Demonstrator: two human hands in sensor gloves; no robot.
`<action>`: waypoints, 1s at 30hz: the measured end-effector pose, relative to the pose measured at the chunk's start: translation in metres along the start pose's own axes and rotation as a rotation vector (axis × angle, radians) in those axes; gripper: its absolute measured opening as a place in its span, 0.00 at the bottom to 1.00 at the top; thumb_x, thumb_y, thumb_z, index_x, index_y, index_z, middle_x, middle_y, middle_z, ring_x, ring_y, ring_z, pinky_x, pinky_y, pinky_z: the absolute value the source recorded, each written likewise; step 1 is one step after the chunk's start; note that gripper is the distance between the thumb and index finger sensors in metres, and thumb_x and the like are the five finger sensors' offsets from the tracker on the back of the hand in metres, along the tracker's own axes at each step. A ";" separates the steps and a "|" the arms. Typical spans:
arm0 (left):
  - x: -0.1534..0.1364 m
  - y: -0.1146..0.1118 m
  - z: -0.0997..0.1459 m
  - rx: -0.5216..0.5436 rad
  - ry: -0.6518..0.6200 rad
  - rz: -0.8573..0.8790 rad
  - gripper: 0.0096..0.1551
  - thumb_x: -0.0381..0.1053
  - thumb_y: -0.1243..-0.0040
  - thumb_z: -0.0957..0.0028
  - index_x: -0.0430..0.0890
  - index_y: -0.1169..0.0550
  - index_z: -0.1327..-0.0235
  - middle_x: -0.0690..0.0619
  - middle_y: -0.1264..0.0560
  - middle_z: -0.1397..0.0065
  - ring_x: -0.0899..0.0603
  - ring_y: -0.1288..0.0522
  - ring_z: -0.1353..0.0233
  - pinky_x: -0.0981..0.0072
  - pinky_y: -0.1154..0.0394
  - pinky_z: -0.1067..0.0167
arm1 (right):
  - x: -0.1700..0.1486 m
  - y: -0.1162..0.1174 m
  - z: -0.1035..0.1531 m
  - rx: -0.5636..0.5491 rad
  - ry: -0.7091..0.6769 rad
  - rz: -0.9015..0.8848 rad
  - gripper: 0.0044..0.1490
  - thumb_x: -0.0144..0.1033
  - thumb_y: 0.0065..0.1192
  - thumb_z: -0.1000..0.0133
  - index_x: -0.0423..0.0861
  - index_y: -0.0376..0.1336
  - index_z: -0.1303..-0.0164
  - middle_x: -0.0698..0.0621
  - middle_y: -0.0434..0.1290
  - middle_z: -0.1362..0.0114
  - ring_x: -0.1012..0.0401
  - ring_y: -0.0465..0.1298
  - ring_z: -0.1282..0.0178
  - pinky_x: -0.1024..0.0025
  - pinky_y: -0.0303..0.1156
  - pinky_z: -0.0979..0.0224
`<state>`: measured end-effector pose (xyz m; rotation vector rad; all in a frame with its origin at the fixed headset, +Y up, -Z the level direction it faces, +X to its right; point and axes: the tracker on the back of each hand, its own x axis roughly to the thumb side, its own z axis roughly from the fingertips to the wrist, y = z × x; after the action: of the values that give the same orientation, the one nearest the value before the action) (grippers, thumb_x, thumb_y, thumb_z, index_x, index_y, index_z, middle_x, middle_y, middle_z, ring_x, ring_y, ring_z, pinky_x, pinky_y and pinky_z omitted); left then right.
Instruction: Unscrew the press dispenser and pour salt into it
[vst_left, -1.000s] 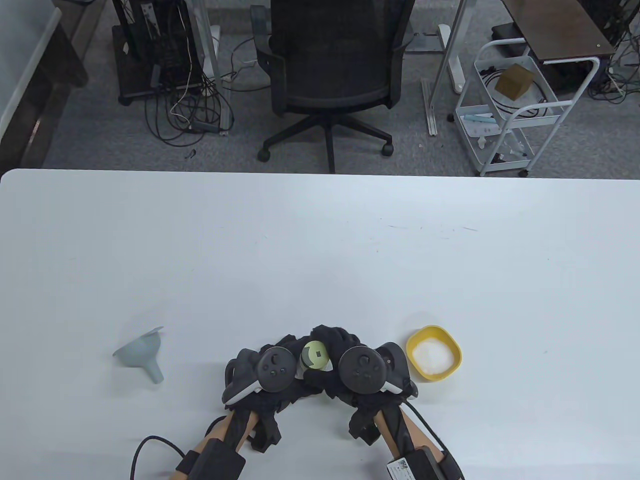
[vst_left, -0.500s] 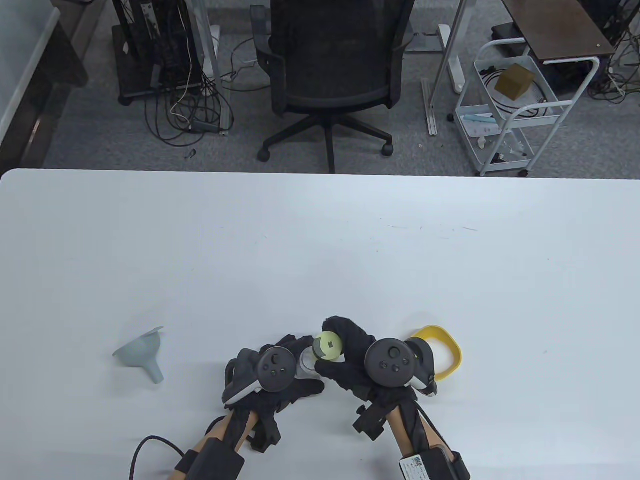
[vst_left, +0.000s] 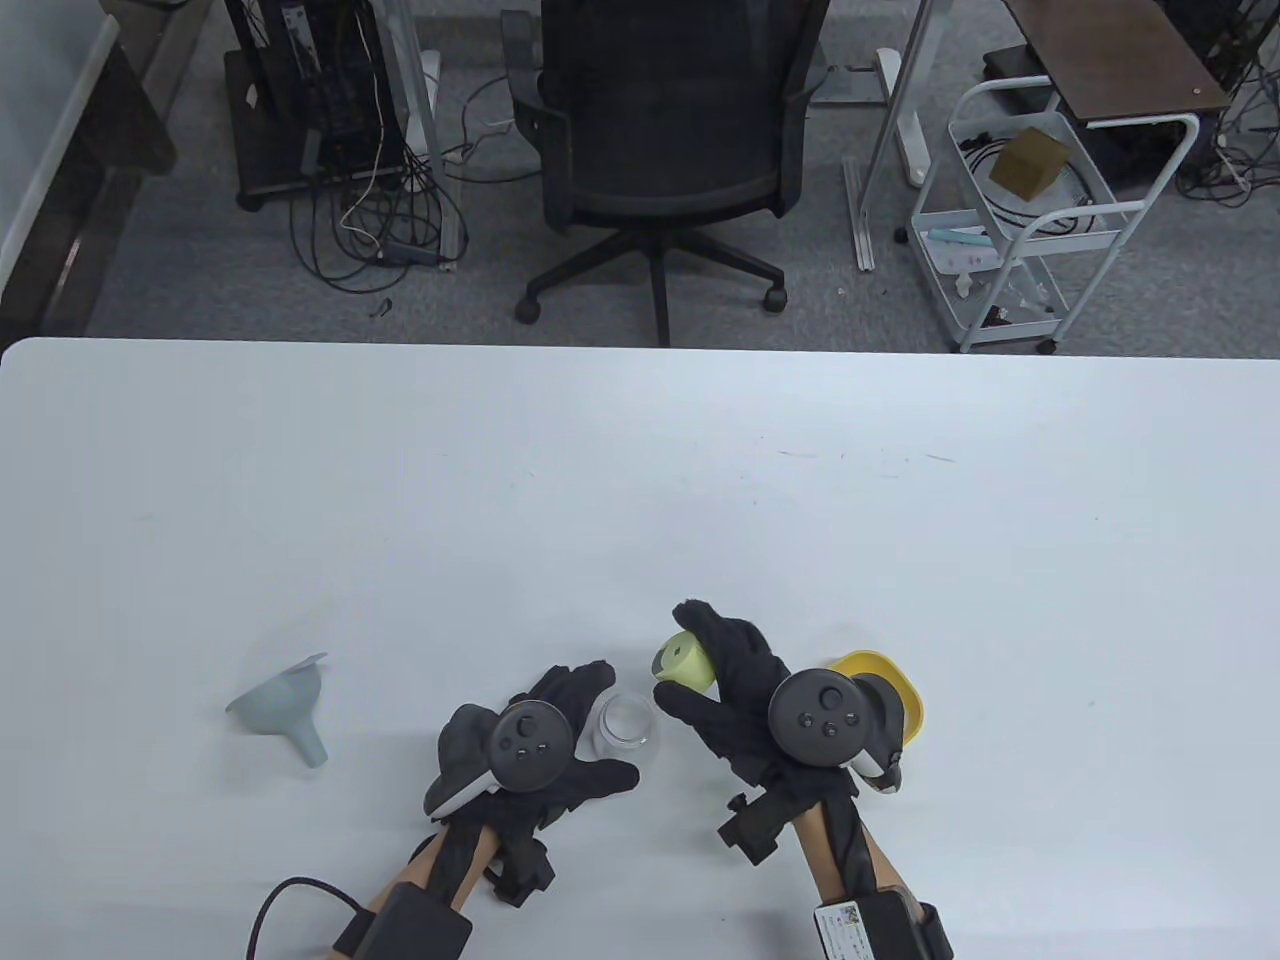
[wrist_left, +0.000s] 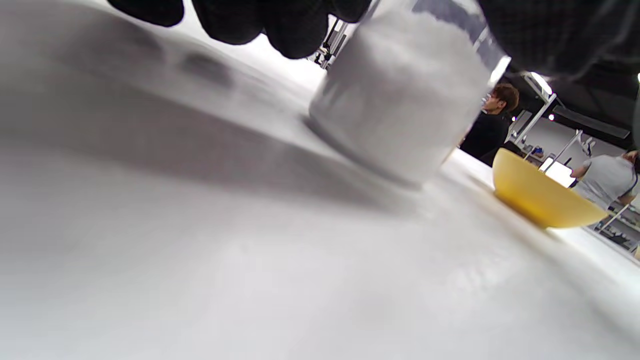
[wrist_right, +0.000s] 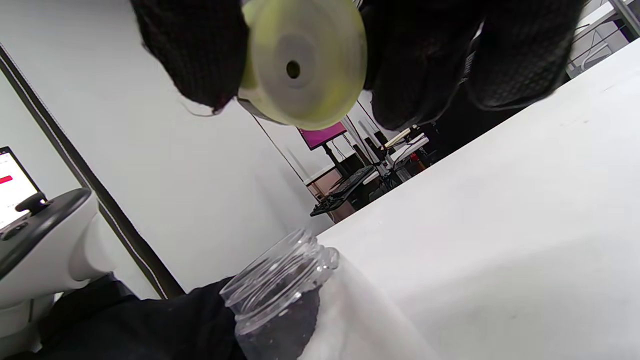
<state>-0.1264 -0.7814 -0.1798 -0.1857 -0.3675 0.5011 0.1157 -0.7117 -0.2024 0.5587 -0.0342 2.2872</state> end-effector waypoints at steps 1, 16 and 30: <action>-0.004 0.005 0.003 0.014 0.008 0.009 0.71 0.75 0.39 0.60 0.38 0.46 0.10 0.33 0.37 0.12 0.22 0.38 0.17 0.25 0.39 0.30 | -0.001 -0.001 0.000 -0.008 0.002 0.005 0.51 0.43 0.63 0.36 0.27 0.49 0.13 0.20 0.58 0.25 0.35 0.73 0.32 0.32 0.71 0.32; -0.044 0.049 0.025 0.221 0.148 0.143 0.66 0.75 0.42 0.55 0.38 0.42 0.11 0.32 0.36 0.13 0.21 0.38 0.18 0.25 0.38 0.30 | -0.010 -0.005 -0.021 -0.008 0.106 0.347 0.54 0.54 0.71 0.43 0.28 0.56 0.22 0.30 0.68 0.28 0.49 0.79 0.46 0.60 0.81 0.46; -0.045 0.041 0.020 0.187 0.157 0.114 0.64 0.75 0.44 0.53 0.38 0.41 0.11 0.32 0.35 0.13 0.21 0.37 0.18 0.25 0.38 0.31 | -0.046 0.027 -0.083 0.274 0.318 0.822 0.52 0.52 0.74 0.48 0.37 0.60 0.20 0.39 0.69 0.23 0.36 0.69 0.28 0.24 0.61 0.30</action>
<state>-0.1884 -0.7669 -0.1859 -0.0644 -0.1561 0.6260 0.0932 -0.7466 -0.2918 0.3355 0.2533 3.1929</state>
